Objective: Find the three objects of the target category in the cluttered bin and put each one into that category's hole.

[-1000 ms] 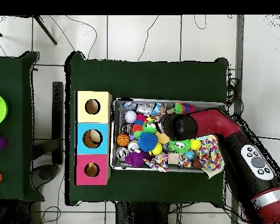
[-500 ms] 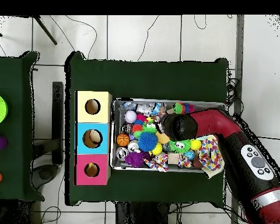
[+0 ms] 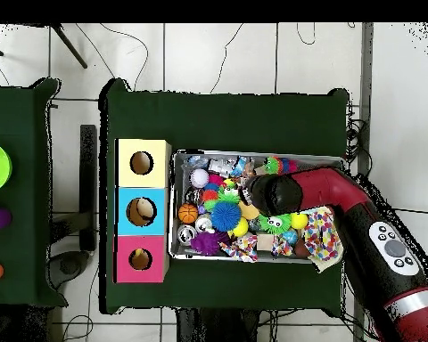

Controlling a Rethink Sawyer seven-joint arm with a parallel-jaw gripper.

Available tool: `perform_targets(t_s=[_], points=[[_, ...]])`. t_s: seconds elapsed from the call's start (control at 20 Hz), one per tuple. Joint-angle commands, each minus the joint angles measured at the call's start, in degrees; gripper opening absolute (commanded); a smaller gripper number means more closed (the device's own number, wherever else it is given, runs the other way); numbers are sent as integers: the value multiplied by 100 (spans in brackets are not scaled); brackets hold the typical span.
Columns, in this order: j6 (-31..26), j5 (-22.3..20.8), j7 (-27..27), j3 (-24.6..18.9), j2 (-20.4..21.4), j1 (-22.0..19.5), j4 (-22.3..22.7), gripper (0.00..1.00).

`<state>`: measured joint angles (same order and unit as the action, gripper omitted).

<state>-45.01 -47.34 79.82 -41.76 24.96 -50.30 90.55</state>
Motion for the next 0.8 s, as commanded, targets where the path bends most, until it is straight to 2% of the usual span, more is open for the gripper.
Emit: perform_targets(t_s=[0.05,0.65,0.8], points=[[-911,-186,-1529,379,-57,23,-142,0],[-1039,-152,-1506,429,-51,67,-199,0],[-1425,11,-1402,500,43,189,-277,0]])
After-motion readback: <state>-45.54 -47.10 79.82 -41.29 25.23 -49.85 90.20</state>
